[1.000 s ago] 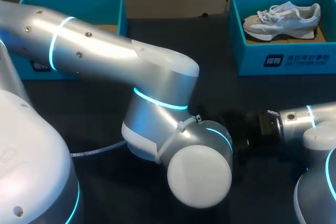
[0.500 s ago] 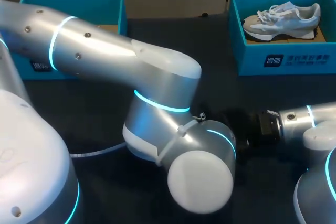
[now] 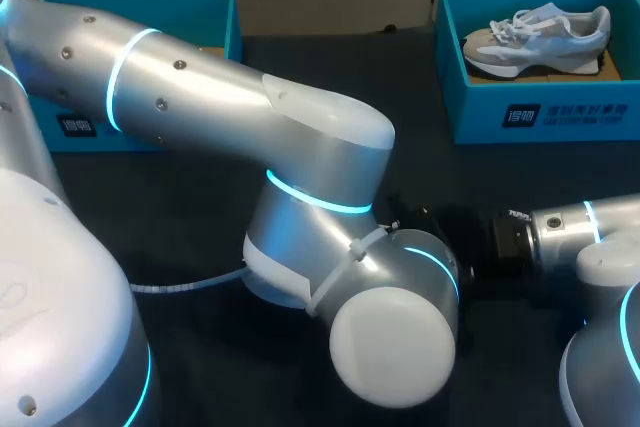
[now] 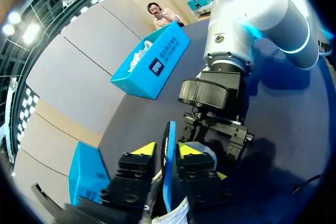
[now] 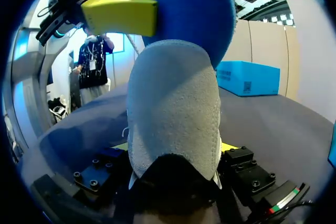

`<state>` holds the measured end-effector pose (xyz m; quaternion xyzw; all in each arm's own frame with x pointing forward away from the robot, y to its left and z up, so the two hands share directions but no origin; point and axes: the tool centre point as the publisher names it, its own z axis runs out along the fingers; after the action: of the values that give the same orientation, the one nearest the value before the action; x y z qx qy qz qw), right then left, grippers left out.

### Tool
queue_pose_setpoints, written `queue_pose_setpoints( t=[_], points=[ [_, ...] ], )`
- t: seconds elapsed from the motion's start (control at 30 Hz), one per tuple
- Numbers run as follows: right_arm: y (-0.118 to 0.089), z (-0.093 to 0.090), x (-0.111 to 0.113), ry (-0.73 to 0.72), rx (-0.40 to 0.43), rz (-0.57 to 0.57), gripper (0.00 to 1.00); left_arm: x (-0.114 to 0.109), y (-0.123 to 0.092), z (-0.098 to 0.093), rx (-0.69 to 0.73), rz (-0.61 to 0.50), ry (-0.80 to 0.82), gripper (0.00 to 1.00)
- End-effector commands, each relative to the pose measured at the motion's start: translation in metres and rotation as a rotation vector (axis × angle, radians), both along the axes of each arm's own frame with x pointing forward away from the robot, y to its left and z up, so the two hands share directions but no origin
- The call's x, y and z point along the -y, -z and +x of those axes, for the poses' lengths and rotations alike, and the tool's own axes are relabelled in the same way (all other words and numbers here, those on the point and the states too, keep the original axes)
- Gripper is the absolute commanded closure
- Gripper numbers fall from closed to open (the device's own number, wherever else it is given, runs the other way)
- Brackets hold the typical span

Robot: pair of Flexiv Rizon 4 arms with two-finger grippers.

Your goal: Take the shoe out of the shoebox, open the shoe tongue, remove and reinsert the insole, then place the shoe into the shoebox

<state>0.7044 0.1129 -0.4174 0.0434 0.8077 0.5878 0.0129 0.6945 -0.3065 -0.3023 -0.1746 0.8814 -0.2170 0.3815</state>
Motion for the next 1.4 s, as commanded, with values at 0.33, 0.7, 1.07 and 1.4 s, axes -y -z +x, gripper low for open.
queue_pose_setpoints(
  t=[0.33,0.7,1.07,1.4],
  points=[
    [0.0,0.0,-0.002,0.001,0.0,-0.003,1.0,-0.017,-0.007,-0.009,-0.032,-0.01,0.043,0.6],
    [0.0,0.0,-0.002,0.001,0.0,-0.003,1.0,-0.038,-0.006,-0.019,-0.028,-0.019,0.07,0.57],
    [0.0,0.0,-0.002,0.001,0.0,-0.003,1.0,-0.049,0.002,-0.024,0.003,-0.029,0.065,0.56],
    [0.0,0.0,-0.002,0.001,0.0,-0.003,1.0,-0.05,0.009,-0.035,0.027,-0.021,0.061,0.57]
  ],
)
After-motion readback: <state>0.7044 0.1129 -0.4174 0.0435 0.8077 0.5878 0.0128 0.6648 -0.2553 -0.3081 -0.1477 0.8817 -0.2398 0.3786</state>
